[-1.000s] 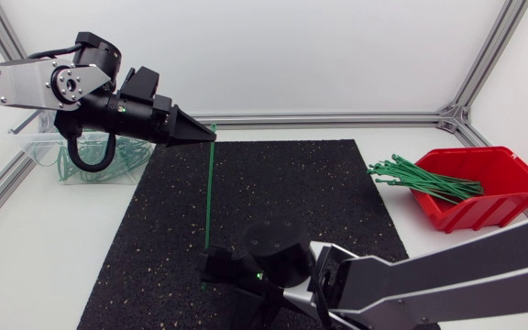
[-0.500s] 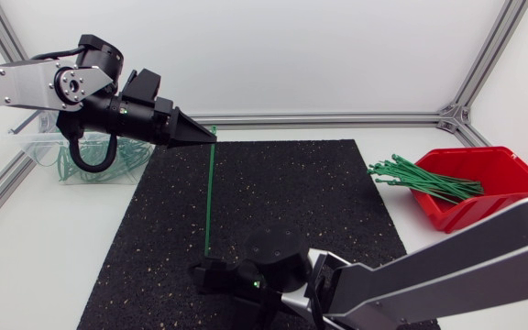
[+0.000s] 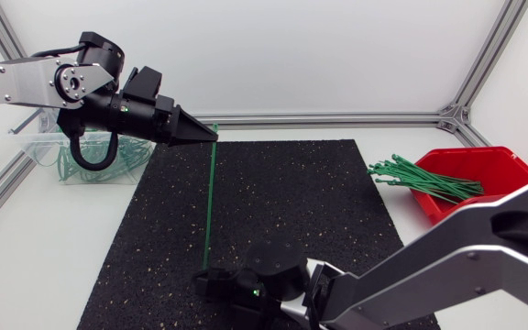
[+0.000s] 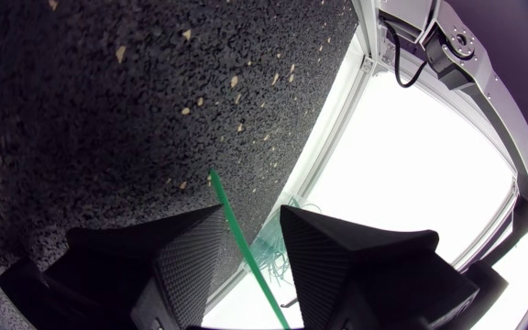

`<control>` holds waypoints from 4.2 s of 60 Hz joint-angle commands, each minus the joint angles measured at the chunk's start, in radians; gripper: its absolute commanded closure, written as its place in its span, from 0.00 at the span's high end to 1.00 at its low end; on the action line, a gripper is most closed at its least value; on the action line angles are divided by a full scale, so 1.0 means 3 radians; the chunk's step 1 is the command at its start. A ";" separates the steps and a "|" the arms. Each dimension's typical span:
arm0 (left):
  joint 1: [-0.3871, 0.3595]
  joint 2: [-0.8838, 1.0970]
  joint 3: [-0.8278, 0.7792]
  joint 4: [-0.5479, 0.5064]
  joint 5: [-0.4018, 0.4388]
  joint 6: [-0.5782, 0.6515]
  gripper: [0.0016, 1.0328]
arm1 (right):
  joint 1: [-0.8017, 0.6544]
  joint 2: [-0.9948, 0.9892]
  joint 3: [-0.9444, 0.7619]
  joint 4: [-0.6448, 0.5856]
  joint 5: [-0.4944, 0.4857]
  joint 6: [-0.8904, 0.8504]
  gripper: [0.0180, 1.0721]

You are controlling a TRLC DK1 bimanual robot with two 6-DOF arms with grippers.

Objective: Take a green cable tie from the red box, thread the tail through the head to close it, then place it in the transparent bin on the left.

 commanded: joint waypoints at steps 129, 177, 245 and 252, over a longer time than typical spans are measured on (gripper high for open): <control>-0.0052 -0.0019 0.0008 -0.0035 -0.0054 0.0141 0.03 | -0.0102 0.0180 0.0007 0.0247 -0.0230 0.0359 0.22; -0.0037 -0.0014 0.0033 -0.0035 -0.0064 0.0141 0.03 | 0.0036 0.0216 -0.0264 0.0268 -0.0215 0.0329 0.22; -0.0093 -0.0045 -0.0008 -0.0035 -0.0151 0.0203 0.03 | -0.0281 0.0252 -0.0433 0.0216 -0.0071 0.0206 0.70; -0.0098 -0.0055 -0.0008 -0.0035 -0.0172 0.0223 0.03 | -0.0353 0.0201 -0.0479 0.0201 -0.0051 0.0134 0.71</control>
